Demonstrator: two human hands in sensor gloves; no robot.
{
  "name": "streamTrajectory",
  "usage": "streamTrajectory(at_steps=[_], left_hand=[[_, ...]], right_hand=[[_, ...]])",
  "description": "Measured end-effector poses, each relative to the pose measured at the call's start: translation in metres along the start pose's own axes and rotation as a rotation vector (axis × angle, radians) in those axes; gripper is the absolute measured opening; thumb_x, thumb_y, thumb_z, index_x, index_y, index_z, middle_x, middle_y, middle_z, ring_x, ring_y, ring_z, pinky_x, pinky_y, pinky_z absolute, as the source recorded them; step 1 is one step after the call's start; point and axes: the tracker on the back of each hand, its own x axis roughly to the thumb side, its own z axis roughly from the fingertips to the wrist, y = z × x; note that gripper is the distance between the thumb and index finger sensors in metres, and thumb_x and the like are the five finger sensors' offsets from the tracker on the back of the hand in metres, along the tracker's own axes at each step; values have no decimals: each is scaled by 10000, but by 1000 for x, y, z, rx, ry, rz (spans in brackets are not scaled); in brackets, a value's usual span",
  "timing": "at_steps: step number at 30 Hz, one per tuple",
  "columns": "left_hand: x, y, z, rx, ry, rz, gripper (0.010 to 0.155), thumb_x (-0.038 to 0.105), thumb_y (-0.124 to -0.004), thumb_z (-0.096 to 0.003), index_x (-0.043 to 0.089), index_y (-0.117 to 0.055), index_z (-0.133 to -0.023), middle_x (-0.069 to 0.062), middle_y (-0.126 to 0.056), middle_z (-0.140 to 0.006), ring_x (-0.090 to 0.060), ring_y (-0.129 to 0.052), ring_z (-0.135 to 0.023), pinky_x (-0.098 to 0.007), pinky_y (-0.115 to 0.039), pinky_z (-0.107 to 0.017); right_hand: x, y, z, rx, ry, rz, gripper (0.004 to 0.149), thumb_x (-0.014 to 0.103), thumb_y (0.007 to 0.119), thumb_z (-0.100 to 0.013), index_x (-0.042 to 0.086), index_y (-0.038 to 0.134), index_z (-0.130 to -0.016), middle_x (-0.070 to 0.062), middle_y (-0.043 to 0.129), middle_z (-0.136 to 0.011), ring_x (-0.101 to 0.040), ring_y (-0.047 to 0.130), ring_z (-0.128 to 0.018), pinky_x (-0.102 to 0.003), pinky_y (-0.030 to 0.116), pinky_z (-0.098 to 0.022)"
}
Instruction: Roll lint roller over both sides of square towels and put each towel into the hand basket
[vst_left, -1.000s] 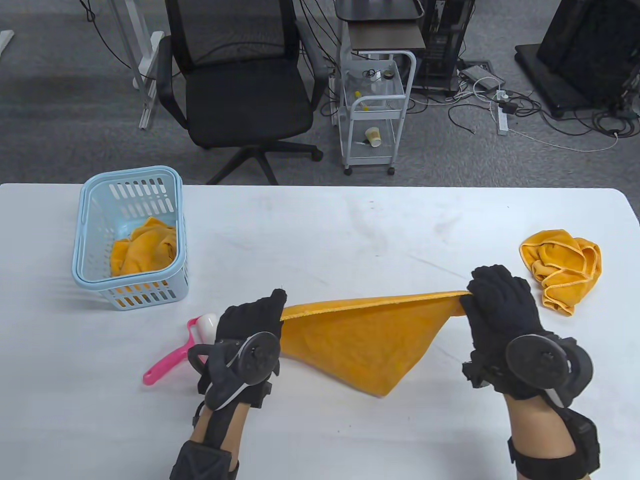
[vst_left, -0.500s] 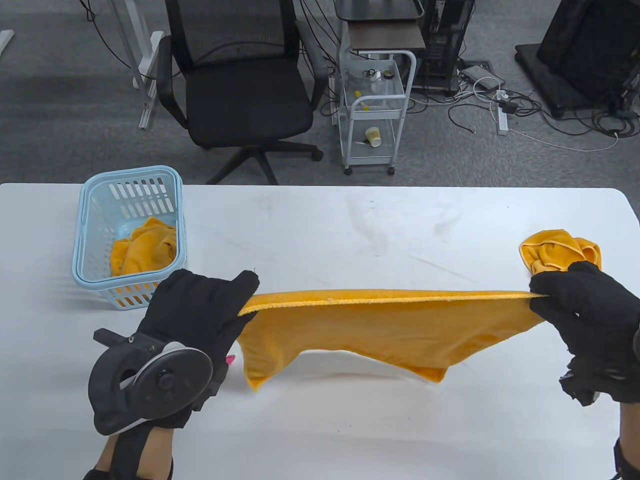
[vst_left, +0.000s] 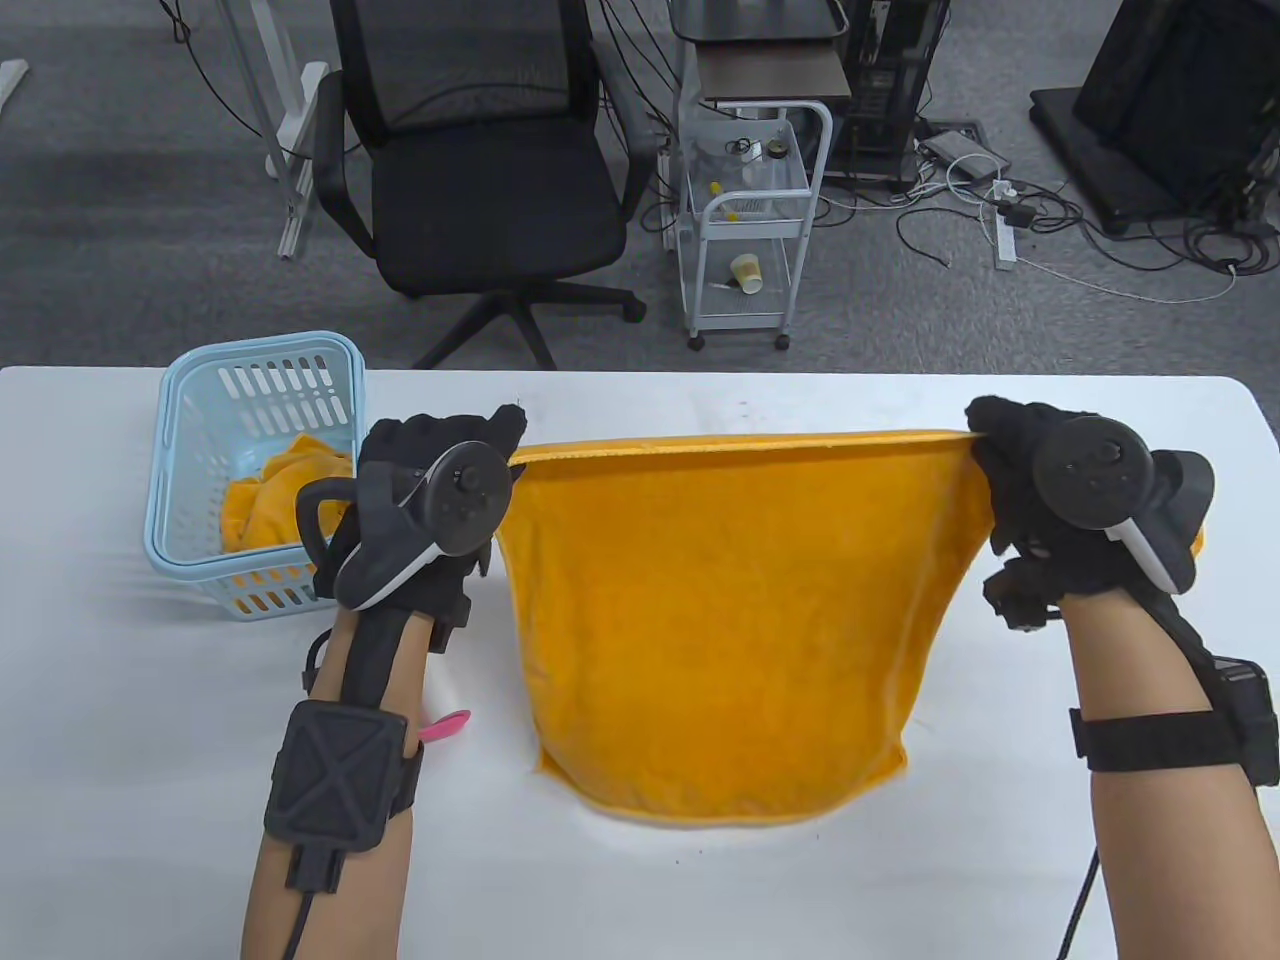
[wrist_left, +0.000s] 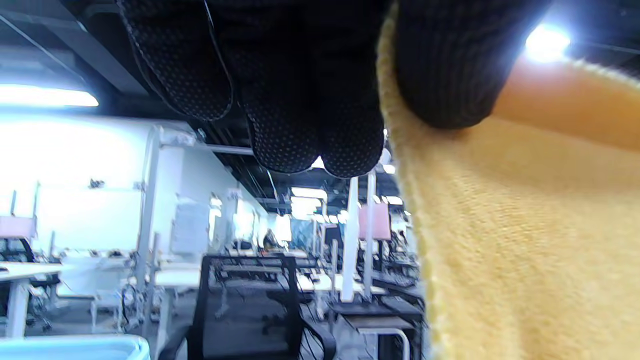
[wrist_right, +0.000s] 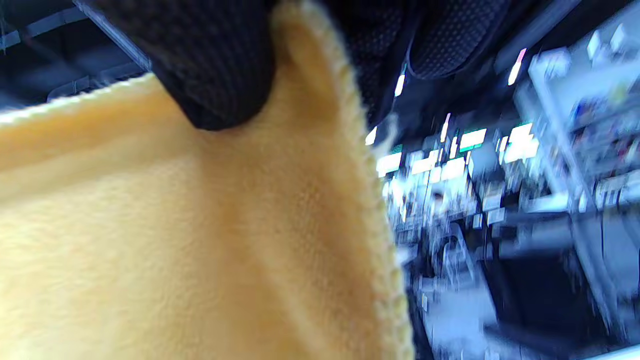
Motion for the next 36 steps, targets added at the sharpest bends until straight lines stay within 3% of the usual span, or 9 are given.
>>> streamTrajectory(at_steps=[5, 7, 10, 12, 18, 22, 28, 31, 36], left_hand=[[7, 39, 11, 294, 0, -185, 438, 523, -721, -504, 426, -754, -930, 94, -898, -951, -260, -927, -888, -602, -668, -755], [10, 45, 23, 354, -27, -210, 442, 525, -709, -510, 427, -736, -940, 97, -883, -961, -256, -916, -898, -600, -665, -762], [13, 32, 46, 318, -98, -220, 445, 526, -706, -511, 431, -724, -945, 96, -865, -981, -255, -896, -922, -609, -645, -774], [17, 4, 64, 231, -160, -239, 442, 518, -721, -515, 434, -721, -949, 99, -849, -1003, -253, -881, -945, -609, -630, -783], [37, -129, 122, -187, -320, -394, 430, 485, -772, -498, 451, -742, -926, 109, -828, -1036, -249, -867, -979, -619, -623, -780], [48, -180, 153, -412, -423, -498, 431, 470, -793, -479, 449, -762, -908, 105, -817, -1050, -256, -845, -1001, -634, -605, -774], [61, -187, 194, -617, -583, -613, 470, 550, -800, -427, 463, -784, -889, 96, -719, -1131, -291, -714, -1092, -653, -526, -781], [58, -175, 204, -663, -595, -604, 643, 648, -805, -345, 453, -715, -950, 78, -664, -1165, -305, -657, -1121, -661, -494, -783], [22, -155, 197, -632, -443, -465, 727, 674, -792, -329, 434, -651, -1000, 60, -630, -1184, -323, -643, -1126, -662, -502, -784]], right_hand=[[4, -39, 7, -322, -75, -48, 435, 409, 845, -492, 302, 776, -908, 32, 879, -825, -281, 835, -873, -590, 625, -726], [-3, -47, 12, -320, -114, -172, 424, 390, 844, -492, 311, 773, -902, 34, 871, -835, -275, 818, -891, -594, 614, -732], [-18, -40, 26, -228, -185, -231, 411, 357, 858, -490, 312, 794, -894, 22, 881, -842, -296, 811, -902, -610, 613, -724], [-26, -22, 44, -147, -258, -220, 404, 334, 873, -492, 305, 811, -890, -1, 887, -849, -316, 806, -906, -625, 606, -720], [-37, 71, 114, 302, -400, 37, 399, 322, 893, -480, 308, 846, -876, -16, 878, -904, -337, 779, -944, -644, 607, -707], [-37, 119, 156, 550, -463, 155, 407, 318, 898, -471, 291, 855, -875, -31, 867, -930, -353, 760, -958, -652, 610, -693], [-37, 147, 201, 982, -534, 252, 544, 521, 875, -445, 232, 846, -905, -91, 797, -1001, -404, 698, -987, -668, 590, -686], [-36, 141, 203, 977, -529, 221, 643, 633, 814, -428, 219, 839, -918, -103, 779, -1019, -419, 681, -995, -671, 586, -687], [-39, 136, 189, 851, -410, 105, 680, 614, 797, -449, 212, 759, -996, -142, 716, -1054, -451, 624, -1008, -685, 558, -684]])
